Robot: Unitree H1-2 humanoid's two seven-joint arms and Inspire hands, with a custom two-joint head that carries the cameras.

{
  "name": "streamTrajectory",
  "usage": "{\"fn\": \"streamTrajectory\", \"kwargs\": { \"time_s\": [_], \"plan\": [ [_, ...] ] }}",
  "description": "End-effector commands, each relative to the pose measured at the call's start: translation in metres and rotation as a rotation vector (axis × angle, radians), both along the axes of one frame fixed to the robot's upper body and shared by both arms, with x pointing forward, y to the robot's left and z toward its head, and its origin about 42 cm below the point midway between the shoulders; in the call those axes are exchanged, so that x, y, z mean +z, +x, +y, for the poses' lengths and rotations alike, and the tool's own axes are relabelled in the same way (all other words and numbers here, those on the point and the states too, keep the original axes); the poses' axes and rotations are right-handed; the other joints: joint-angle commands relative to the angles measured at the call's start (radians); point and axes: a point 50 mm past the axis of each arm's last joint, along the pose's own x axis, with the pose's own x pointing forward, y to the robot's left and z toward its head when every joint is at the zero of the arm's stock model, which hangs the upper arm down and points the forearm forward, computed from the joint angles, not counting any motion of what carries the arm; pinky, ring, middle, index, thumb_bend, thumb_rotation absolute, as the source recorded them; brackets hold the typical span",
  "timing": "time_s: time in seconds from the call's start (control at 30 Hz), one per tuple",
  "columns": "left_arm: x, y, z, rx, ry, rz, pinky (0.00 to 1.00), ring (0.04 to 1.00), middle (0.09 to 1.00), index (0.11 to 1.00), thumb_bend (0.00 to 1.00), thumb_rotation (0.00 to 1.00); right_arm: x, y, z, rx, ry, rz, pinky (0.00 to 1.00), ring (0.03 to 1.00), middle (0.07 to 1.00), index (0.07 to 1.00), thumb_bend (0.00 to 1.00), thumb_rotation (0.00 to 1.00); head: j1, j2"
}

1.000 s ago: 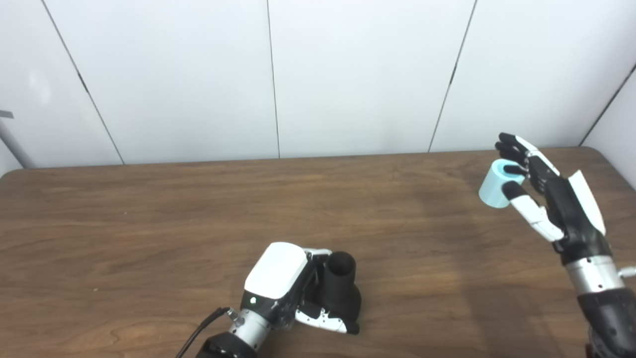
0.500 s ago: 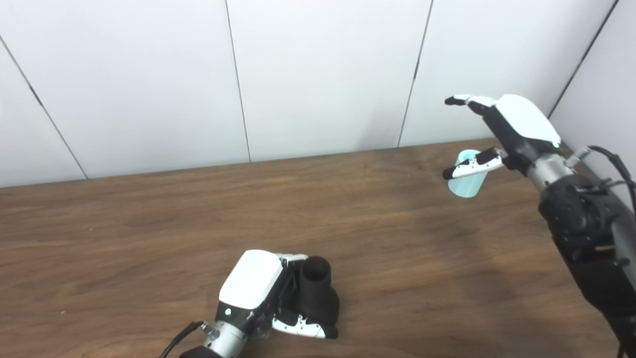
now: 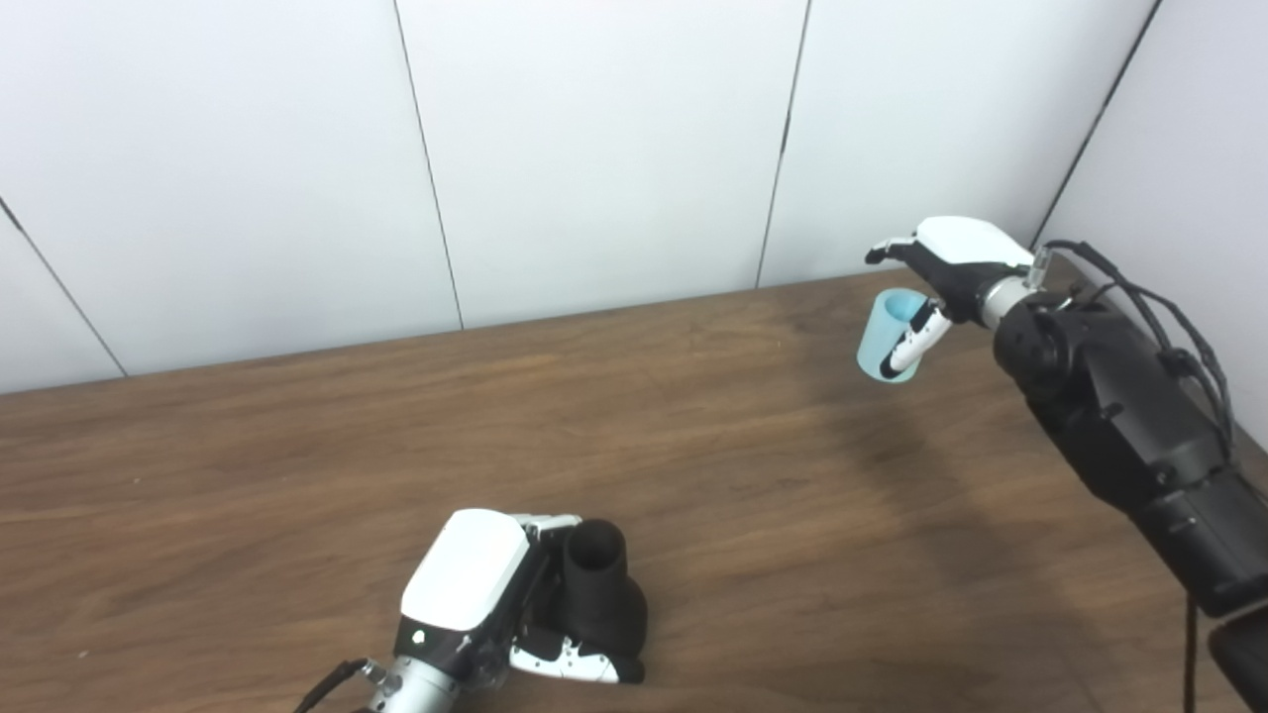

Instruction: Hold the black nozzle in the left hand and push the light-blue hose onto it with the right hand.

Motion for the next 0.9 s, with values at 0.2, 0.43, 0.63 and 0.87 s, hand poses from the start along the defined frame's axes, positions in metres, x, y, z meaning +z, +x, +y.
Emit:
{"fn": "streamTrajectory", "kwargs": {
  "time_s": [0.2,0.43,0.63,0.87],
  "plan": [
    [-0.016,-0.006,0.012,0.003,0.08,0.095,0.35,0.461,0.452,0.49,0.48,0.0,0.016,0.01,-0.007,-0.026,0.031,-0.069,0.71,0.828,0.866,0.834,0.93,0.1,-0.005,0.005],
    [-0.016,-0.007,0.013,0.007,0.081,0.095,0.34,0.439,0.439,0.498,0.48,0.0,0.001,0.01,-0.018,-0.022,0.065,-0.07,0.66,0.748,0.811,0.802,0.91,0.07,-0.002,0.006],
    [-0.017,-0.006,0.015,0.008,0.101,0.093,0.35,0.451,0.446,0.491,0.48,0.0,0.0,0.008,-0.017,-0.015,0.062,-0.073,0.66,0.73,0.797,0.798,0.9,0.06,-0.001,0.007],
    [-0.016,-0.006,0.014,0.009,0.093,0.103,0.34,0.448,0.451,0.495,0.48,0.0,0.0,0.009,-0.013,0.013,0.064,-0.078,0.65,0.701,0.762,0.777,0.88,0.06,0.0,0.009]
  ]
}}
